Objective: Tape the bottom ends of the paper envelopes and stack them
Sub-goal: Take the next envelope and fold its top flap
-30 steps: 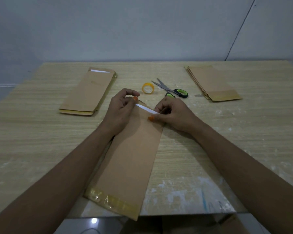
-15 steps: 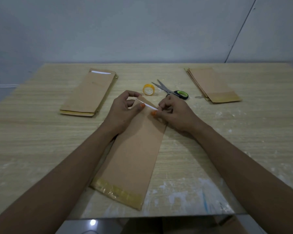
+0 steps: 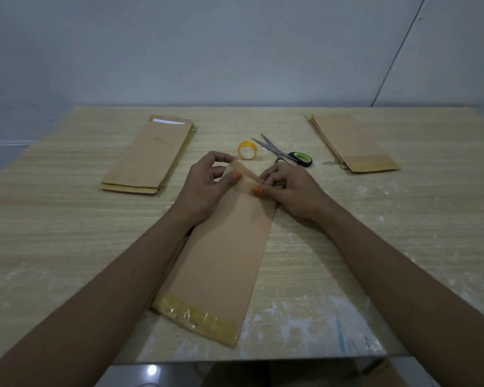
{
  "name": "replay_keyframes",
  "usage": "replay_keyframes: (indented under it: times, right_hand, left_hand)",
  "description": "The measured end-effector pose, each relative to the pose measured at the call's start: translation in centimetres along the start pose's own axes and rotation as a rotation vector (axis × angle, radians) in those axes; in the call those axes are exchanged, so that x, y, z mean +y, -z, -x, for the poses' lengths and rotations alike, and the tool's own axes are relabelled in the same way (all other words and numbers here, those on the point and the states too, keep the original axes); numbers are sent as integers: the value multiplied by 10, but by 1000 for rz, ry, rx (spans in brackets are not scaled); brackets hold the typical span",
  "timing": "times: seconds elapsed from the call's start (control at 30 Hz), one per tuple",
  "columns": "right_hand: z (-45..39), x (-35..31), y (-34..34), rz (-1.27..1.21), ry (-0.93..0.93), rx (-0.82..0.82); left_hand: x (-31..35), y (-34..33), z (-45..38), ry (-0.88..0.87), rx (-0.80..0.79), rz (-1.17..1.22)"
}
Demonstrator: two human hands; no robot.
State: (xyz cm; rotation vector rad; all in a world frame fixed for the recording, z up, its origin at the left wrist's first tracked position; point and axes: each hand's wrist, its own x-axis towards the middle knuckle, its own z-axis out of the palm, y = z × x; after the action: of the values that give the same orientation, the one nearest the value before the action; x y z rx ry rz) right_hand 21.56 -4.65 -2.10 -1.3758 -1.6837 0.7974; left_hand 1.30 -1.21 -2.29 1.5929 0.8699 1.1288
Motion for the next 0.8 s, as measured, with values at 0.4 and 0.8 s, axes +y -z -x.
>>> replay_keyframes:
  times: [0.4, 0.8]
  right_hand:
    - [0, -4, 2, -96, 6, 115]
    - [0, -6, 3, -358, 18, 123]
  left_hand:
    - [0, 1, -1, 69, 36, 139]
    - [-1, 3, -2, 35, -24, 66]
